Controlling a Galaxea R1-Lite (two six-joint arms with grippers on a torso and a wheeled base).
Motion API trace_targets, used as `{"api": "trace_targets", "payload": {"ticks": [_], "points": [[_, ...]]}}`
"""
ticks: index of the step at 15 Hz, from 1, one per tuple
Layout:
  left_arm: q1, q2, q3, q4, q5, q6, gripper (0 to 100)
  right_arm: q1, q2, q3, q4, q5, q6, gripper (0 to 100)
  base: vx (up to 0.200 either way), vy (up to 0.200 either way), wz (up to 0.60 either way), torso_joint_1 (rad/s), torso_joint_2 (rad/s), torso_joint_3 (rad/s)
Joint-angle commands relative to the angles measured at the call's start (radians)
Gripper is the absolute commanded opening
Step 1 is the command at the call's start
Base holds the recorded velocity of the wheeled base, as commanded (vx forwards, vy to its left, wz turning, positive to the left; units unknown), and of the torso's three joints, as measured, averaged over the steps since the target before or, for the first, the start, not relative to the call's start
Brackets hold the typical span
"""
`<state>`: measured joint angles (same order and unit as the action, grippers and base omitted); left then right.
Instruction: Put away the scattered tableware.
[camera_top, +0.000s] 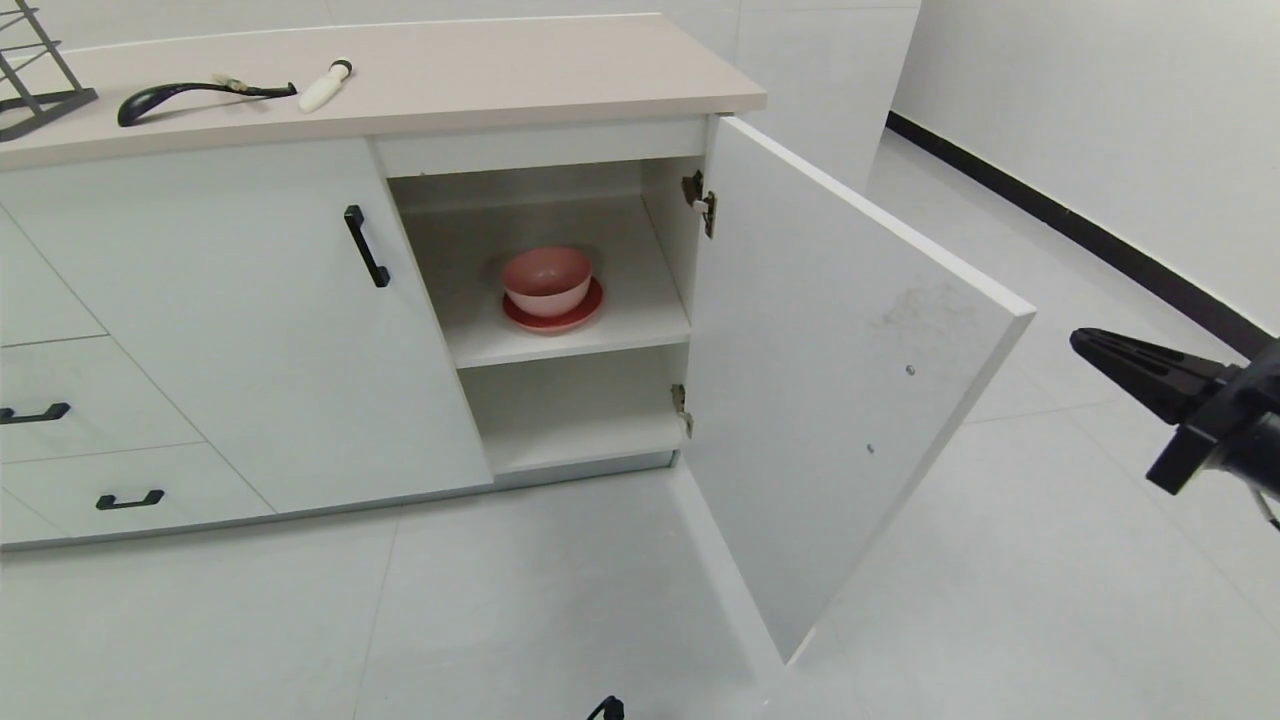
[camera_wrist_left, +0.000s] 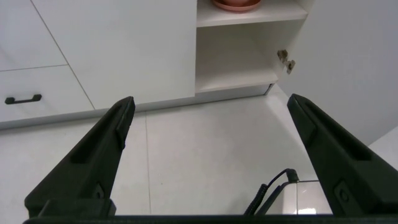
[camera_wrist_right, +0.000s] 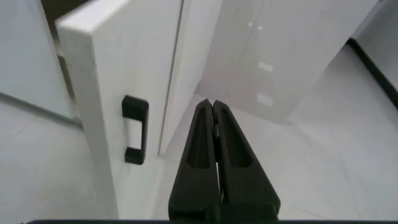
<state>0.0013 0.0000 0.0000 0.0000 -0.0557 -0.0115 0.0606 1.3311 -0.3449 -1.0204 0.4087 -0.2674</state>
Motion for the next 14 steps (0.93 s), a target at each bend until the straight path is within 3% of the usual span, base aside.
{"api": "trace_targets", "payload": {"ticks": [1,8,14], "points": [[0.0,0.0,0.0,-0.002,0.001,-0.002,100,0.013,0.076,0.014,-0.023,0.039,-0.009,0,0.0,0.0,0.0,0.0,0.0,0.0],[0.0,0.0,0.0,-0.002,0.002,-0.005,100,0.057,0.284,-0.043,-0.122,0.194,-0.113,0,0.0,0.0,0.0,0.0,0.0,0.0],[0.0,0.0,0.0,-0.002,0.002,-0.007,100,0.09,0.33,-0.075,-0.127,0.199,-0.127,0,0.0,0.0,0.0,0.0,0.0,0.0]]}}
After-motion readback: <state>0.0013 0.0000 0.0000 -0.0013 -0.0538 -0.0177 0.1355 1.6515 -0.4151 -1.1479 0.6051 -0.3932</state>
